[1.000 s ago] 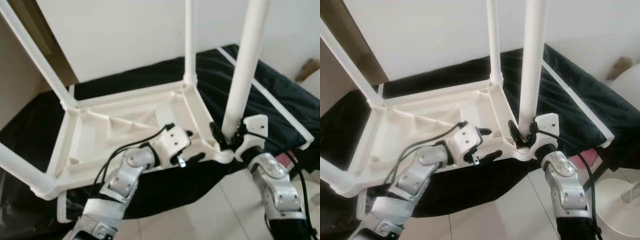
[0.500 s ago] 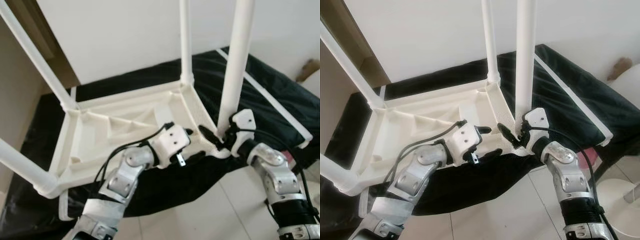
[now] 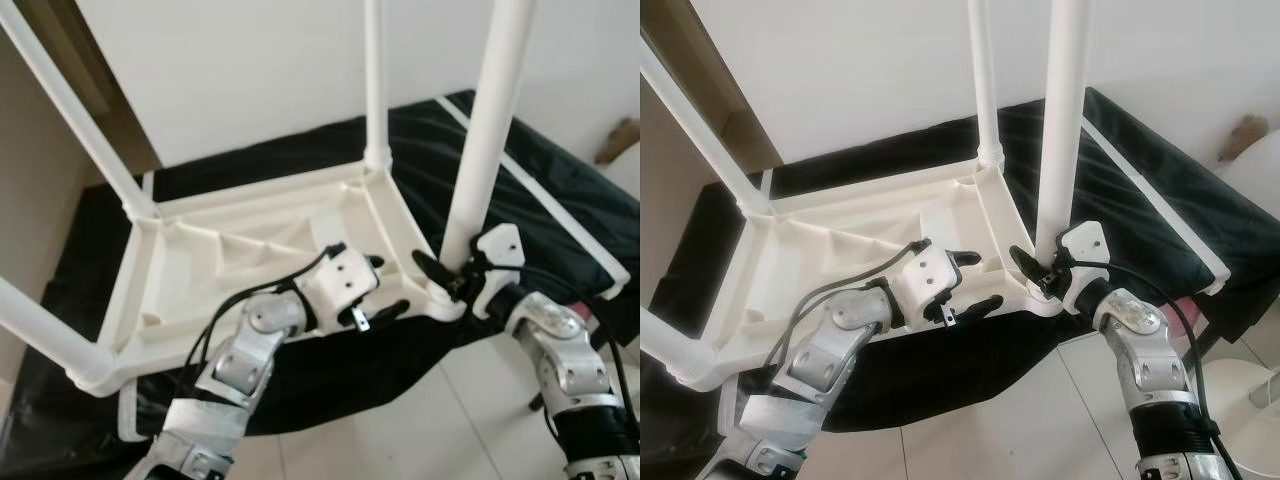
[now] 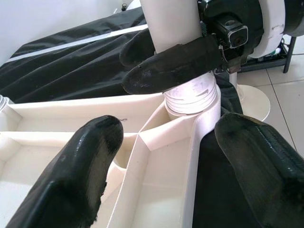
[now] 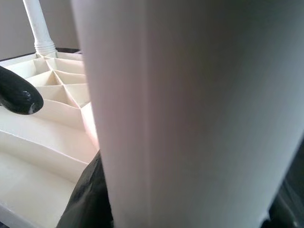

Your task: Building children table

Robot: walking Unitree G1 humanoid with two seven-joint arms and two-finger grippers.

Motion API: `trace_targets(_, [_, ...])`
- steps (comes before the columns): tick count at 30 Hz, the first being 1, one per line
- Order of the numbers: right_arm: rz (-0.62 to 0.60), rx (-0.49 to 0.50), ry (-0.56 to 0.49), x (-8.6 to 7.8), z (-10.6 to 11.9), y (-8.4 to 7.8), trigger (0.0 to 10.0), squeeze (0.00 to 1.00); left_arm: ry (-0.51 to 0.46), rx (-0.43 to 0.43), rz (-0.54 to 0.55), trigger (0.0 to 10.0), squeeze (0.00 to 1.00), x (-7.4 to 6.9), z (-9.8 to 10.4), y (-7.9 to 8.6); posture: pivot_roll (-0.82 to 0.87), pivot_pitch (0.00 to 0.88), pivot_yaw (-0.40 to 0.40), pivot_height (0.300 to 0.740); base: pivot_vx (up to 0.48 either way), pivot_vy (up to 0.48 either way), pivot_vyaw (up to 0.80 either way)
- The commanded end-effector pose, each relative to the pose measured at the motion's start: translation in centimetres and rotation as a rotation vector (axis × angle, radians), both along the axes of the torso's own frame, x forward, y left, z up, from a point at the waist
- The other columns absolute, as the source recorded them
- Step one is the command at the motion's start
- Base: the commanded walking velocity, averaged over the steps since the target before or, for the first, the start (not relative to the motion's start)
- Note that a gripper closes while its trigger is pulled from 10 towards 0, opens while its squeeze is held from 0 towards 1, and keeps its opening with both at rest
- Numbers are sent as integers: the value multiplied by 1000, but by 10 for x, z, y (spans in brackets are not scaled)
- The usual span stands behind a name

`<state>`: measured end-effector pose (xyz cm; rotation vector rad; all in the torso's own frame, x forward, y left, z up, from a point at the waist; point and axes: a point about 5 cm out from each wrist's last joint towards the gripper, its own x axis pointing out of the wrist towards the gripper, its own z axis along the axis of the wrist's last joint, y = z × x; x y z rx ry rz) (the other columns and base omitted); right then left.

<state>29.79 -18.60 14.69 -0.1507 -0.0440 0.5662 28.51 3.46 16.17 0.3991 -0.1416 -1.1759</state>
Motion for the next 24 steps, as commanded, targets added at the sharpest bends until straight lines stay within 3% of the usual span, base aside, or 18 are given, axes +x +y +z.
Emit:
trace_targets(1, [-7,14,93,-5,-20,5,10000,0,-18,-7,90,10000,0,4,0,6,-115,0,122,740,0,0,0])
trace_targets(9, [-214,16,100,-5,-27,8,10000,0,-14,-26,86,10000,0,4,0,2,-129,0,116,740,0,0,0])
trace_targets(12, [-403,95,120,-7,-29,10,10000,0,-16,-23,68,10000,0,3,0,0,-155,0,129,740,0,0,0])
trace_targets(15, [-468,120,128,-9,-31,11,10000,0,-20,-23,61,10000,0,3,0,0,-155,0,129,740,0,0,0])
trace_targets(17, [-610,160,134,-13,-34,18,10000,0,-22,-24,56,10000,0,4,1,0,-162,0,134,740,0,0,0])
trace_targets(21, [-785,212,147,-17,-38,30,10000,0,-22,-27,54,10000,0,5,1,-1,-163,0,136,740,0,0,0])
trace_targets(24, [-782,229,156,-17,-37,38,10000,0,-20,-28,55,10000,0,5,1,-1,-161,0,138,740,0,0,0])
